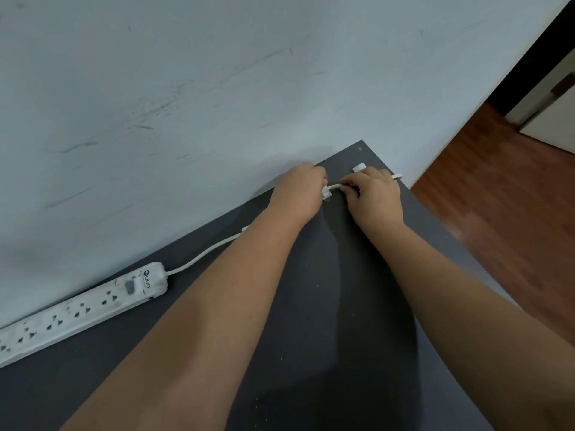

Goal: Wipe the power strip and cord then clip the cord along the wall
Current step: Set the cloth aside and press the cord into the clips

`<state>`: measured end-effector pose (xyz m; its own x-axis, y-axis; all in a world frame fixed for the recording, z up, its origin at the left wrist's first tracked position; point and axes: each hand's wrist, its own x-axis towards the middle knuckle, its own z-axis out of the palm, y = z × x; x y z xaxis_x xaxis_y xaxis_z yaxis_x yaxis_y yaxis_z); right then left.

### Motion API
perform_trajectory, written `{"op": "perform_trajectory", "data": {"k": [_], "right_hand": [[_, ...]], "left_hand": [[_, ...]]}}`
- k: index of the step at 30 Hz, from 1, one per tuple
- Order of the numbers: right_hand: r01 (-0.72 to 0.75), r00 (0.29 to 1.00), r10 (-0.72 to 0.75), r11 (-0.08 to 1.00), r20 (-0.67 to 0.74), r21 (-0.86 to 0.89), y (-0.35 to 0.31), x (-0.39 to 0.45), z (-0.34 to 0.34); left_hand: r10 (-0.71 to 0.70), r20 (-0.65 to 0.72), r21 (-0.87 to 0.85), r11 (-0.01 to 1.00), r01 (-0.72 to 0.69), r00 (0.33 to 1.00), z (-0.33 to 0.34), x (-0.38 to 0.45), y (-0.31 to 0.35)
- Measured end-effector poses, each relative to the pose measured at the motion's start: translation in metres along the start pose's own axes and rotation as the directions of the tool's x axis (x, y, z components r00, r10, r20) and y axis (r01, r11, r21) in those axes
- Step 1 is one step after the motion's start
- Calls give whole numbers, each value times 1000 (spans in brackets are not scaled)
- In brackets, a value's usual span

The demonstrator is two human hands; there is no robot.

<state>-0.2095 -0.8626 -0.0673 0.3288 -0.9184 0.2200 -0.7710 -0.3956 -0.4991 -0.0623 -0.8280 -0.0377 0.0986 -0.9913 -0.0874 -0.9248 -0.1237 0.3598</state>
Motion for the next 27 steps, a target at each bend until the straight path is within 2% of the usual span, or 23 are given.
{"op": "perform_trajectory", "data": {"k": [4, 8, 11, 13, 15, 17, 20, 23, 27], "right_hand": [[-1, 999, 3, 998, 35, -61, -2, 9, 0], [-3, 999, 4, 1000, 32, -8, 1, 3, -1], [3, 992, 0, 1000, -126, 27, 5, -8, -5], [-71, 975, 80, 996, -208, 48, 13, -4, -17], [-206, 969, 212, 977, -129, 54, 28, 7, -30], [-294, 954, 292, 956, 70, 20, 45, 21, -41], [-274, 935, 242, 957, 261, 95, 57, 30, -52], [-209, 938, 156, 967, 311, 144, 60, 30, -59], [-151, 960, 95, 968, 264, 202, 73, 25, -51]], "left_hand": [[-19, -32, -12, 1000, 19, 999, 3, -2, 3], [-18, -30, -93, 996, 15, 999, -3, -5, 3], [-24, -13, -131, 991, 22, 1000, -7, -4, 2], [-27, -7, -184, 983, 25, 1000, -5, -2, 5], [-47, -28, -250, 968, 38, 999, -2, 3, 10], [-52, -31, -286, 957, 41, 998, 2, 10, 19], [-40, -4, -320, 947, 37, 999, 8, 23, 33], [-39, -7, -320, 947, 35, 999, 13, 32, 43], [-40, -5, -301, 953, 37, 999, 15, 38, 45]]}}
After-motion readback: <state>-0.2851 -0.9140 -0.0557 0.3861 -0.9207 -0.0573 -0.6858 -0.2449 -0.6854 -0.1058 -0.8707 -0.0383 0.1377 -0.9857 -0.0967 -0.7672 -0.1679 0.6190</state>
